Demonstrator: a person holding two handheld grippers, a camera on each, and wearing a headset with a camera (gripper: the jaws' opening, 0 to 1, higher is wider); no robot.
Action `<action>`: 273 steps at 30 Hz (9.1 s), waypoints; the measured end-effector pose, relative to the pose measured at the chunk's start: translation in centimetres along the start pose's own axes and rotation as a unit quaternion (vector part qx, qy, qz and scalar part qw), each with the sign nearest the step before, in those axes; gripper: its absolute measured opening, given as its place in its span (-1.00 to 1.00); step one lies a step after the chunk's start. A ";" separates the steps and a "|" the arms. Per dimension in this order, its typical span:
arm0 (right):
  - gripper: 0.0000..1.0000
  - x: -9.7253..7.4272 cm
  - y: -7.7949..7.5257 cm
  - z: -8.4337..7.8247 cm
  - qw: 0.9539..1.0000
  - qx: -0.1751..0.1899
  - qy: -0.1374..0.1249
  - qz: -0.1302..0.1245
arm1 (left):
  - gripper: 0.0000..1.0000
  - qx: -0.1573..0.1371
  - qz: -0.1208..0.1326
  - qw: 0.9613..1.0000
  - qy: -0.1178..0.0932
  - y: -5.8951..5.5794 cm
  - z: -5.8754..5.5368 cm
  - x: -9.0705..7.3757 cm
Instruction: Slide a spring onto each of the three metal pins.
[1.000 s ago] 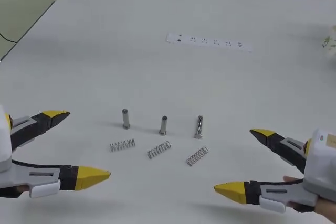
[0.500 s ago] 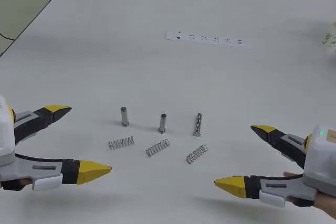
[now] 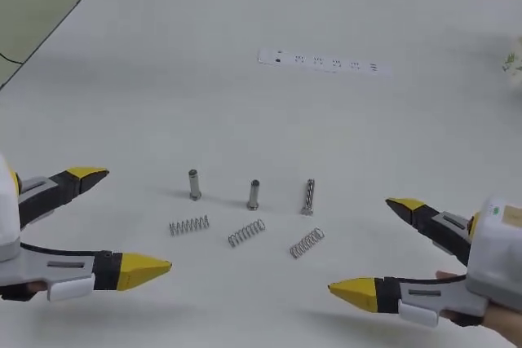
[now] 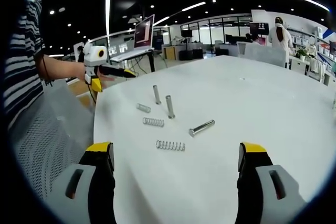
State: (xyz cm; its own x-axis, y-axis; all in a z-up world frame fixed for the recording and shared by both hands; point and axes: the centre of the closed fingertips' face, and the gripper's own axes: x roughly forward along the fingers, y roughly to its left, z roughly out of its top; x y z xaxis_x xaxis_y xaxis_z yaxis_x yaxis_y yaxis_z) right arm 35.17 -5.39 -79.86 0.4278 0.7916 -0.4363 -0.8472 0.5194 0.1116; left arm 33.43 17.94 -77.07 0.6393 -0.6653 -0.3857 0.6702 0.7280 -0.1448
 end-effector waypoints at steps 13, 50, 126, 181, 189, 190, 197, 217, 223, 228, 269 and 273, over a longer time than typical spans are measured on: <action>0.98 0.4 -0.4 0.8 1.000 0.013 0.007 -0.002 | 0.96 -0.007 -0.001 1.000 -0.004 0.2 0.2 -0.1; 0.35 2.9 -2.9 3.4 0.992 0.114 0.046 -0.025 | 0.96 -0.010 0.002 1.000 -0.006 0.5 0.0 -0.1; -0.80 10.1 -6.7 -1.1 0.915 0.199 0.327 -0.126 | 0.96 -0.012 -0.002 1.000 0.007 0.6 -1.4 -0.1; -0.90 8.8 -6.2 1.4 0.954 0.128 0.252 -0.100 | 0.96 -0.003 -0.002 1.000 0.010 0.5 -0.8 0.0; -0.90 8.7 -5.9 1.8 0.958 0.121 0.239 -0.099 | 0.96 -0.004 -0.003 1.000 0.010 0.3 -0.8 0.1; -0.90 8.6 -5.9 1.9 0.959 0.121 0.237 -0.100 | 0.96 -0.003 -0.003 1.000 0.010 0.4 -0.8 0.0; -0.90 8.5 -5.9 2.0 0.961 0.116 0.230 -0.101 | 0.96 -0.003 -0.002 1.000 0.010 0.4 -0.7 0.0; -0.90 8.0 -5.3 2.3 0.966 0.096 0.216 -0.102 | 0.96 -0.004 0.001 1.000 0.010 0.7 -0.7 -0.1; -0.90 7.7 -5.2 2.2 0.967 0.095 0.214 -0.105 | 0.96 -0.003 0.001 1.000 0.010 0.6 -0.6 -0.1; -0.90 7.2 -5.0 2.0 0.968 0.087 0.209 -0.109 | 0.96 -0.004 0.002 1.000 0.010 0.7 -0.7 -0.2; -0.59 6.7 -4.3 1.5 0.973 0.087 0.185 -0.106 | 0.96 -0.003 -0.001 1.000 0.011 0.4 -0.8 -0.3; -0.57 6.5 -4.2 1.5 0.974 0.086 0.183 -0.105 | 0.96 -0.003 -0.001 1.000 0.011 0.4 -0.7 -0.3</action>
State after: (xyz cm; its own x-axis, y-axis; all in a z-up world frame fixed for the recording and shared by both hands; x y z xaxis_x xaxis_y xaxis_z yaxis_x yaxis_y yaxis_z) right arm 42.01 -1.92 -81.87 0.4191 0.5110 -0.7505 -0.6744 0.7286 0.1195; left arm 33.20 18.54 -77.62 0.6290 -0.6636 -0.4049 0.6694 0.7272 -0.1519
